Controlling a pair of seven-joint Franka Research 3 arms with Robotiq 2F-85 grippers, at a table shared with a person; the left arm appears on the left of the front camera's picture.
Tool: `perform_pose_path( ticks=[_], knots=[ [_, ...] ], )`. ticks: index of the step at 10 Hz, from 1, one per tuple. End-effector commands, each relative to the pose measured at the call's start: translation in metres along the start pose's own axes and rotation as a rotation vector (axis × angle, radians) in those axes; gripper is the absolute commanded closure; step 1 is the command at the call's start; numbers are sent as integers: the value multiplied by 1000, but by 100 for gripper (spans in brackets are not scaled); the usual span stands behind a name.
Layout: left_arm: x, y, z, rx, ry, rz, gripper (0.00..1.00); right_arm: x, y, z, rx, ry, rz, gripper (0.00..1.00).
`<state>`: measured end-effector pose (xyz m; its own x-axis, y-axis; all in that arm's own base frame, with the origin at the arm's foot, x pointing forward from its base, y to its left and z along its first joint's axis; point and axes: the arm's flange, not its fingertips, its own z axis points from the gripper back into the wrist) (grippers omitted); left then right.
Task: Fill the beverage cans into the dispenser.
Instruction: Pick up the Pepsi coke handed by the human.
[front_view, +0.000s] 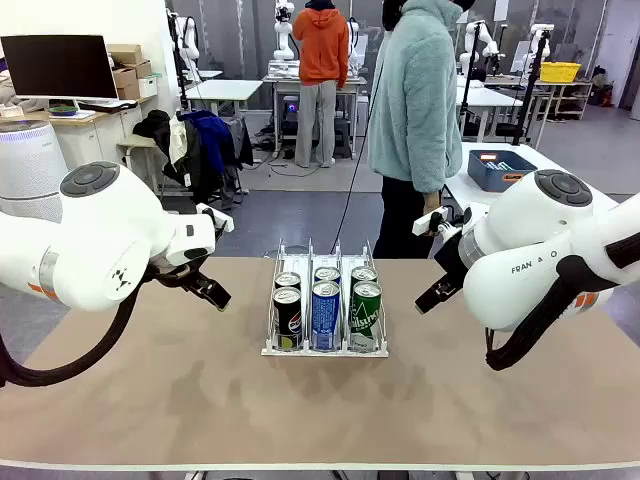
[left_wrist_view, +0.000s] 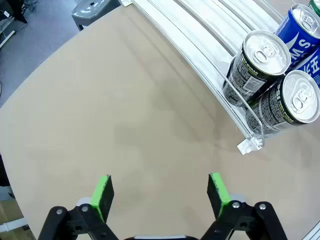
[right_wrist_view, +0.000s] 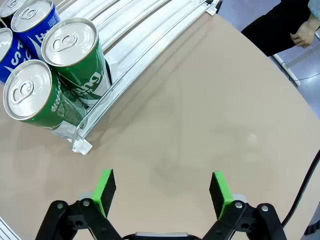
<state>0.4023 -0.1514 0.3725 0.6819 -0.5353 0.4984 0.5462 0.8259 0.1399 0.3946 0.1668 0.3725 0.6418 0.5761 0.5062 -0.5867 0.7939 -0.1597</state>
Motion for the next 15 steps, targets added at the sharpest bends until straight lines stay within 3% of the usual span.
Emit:
perform_pose_path(
  ticks=[1,15],
  knots=[
    [0,0,0,0,0,0,0,0,0,0,0,0,0,0],
    [0,0,0,0,0,-1,0,0,0,0,0,0,0,0]
  ],
)
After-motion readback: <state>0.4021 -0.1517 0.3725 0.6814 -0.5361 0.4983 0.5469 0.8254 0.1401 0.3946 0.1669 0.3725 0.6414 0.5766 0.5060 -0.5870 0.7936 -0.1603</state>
